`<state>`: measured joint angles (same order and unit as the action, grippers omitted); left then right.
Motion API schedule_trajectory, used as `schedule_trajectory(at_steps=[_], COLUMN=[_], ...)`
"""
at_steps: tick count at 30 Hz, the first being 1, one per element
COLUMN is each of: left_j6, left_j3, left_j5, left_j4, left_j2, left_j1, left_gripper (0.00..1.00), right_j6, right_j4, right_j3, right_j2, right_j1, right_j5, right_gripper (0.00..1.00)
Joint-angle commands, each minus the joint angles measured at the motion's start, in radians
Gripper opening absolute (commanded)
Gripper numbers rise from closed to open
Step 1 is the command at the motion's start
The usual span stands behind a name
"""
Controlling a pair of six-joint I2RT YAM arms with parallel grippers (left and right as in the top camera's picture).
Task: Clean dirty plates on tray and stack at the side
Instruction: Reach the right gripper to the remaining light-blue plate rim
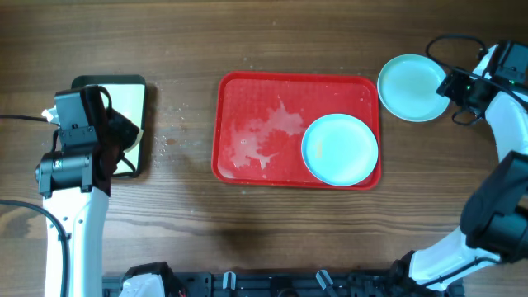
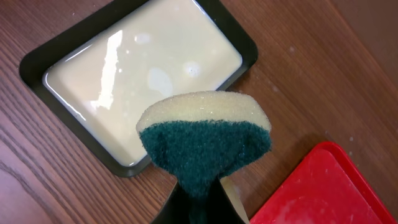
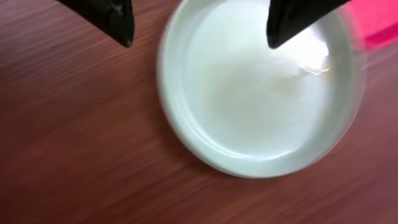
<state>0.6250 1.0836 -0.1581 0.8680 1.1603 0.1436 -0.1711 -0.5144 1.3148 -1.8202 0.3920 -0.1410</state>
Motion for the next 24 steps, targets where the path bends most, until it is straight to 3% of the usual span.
schedule_trajectory(at_steps=[1,6,8,13,17,24], left_j6=[-0.019,-0.019,-0.019,-0.019,-0.019,-0.019], left_j3=[-0.005,-0.005,-0.005,-0.005,-0.005,-0.005], left_j5=[0.013,0.013,0.013,0.013,0.013,0.013], left_j4=[-0.005,-0.003,-0.003,0.001,0.007,0.007], left_j2=[0.001,0.001,0.001,0.001,0.001,0.001], left_j1=[0.005,0.005,0.005,0.005,0.005,0.005], left_gripper=[0.04,0.04,0.04,0.04,0.04,0.04], right_j6=[-0.039,0.145,0.113,0.172,0.277,0.275], right_j4=[-0.078,-0.345,-0.419,-0.390,-0.325,-0.364], right_j3=[0.002,0.001,-0.001,-0.001,-0.001,-0.001], right_j2=[0.153,0.189,0.163,0.109,-0.029,-0.174], right_j1=[-0.047,-0.239,-0.343,-0.451,-0.451,-0.451], right_j5=[-0.254,-0.217,-0.009,0.079,0.082,0.074], right_gripper=[0.55,0.57,0.57,0.57,0.57,0.52])
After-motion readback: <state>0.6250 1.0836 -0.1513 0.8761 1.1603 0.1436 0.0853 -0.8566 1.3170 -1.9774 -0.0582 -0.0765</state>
